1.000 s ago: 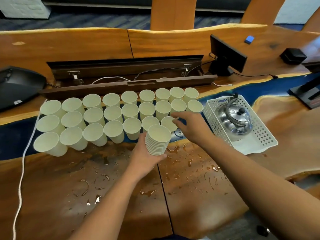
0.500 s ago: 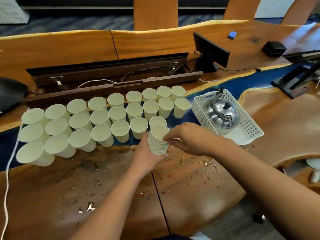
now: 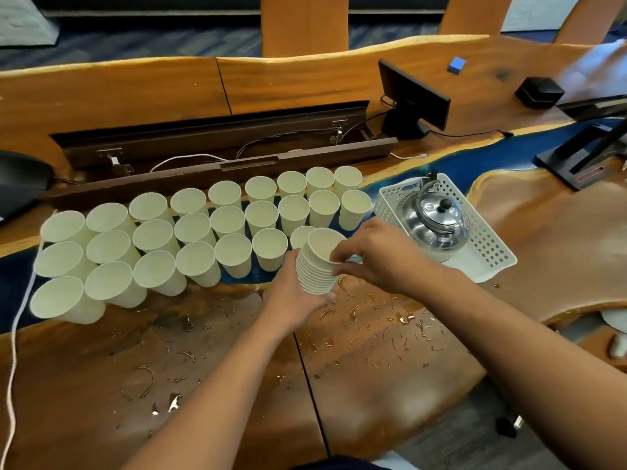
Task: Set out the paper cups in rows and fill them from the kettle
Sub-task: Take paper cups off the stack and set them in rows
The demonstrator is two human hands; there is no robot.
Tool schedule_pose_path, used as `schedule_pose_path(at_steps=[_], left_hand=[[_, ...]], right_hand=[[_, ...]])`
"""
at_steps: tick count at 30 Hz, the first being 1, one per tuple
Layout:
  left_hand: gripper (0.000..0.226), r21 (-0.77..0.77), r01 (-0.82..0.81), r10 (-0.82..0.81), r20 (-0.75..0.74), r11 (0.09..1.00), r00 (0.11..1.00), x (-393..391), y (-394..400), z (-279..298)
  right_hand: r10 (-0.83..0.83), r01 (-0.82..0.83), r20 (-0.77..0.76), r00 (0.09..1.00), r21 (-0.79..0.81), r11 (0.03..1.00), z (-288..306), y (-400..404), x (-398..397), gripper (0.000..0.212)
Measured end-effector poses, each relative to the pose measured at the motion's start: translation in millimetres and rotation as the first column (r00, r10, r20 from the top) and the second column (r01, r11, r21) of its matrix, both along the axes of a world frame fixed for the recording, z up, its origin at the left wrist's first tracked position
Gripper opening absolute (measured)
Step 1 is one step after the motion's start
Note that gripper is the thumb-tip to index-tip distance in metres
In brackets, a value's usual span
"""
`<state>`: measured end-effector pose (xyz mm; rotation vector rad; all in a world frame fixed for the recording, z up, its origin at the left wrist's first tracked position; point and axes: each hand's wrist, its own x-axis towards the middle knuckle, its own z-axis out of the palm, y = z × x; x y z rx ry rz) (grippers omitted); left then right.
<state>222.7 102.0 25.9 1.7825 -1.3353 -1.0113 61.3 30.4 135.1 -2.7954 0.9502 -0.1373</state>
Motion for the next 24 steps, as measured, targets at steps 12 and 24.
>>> schedule_pose_path(at_steps=[12, 24], left_hand=[[0.089, 0.007, -0.03, 0.031, -0.046, 1.0, 0.998, 5.5, 0.7, -1.1], [0.092, 0.007, -0.064, 0.064, -0.037, 0.998, 0.997, 12.9, 7.9, -4.6]], right_hand=[[-0.35, 0.33, 0.257, 0.901, 0.118, 0.936, 62.8, -31.7, -12.9, 0.03], [-0.481, 0.482, -0.038, 0.876, 0.142, 0.865, -64.8, -51.9, -10.6, 0.026]])
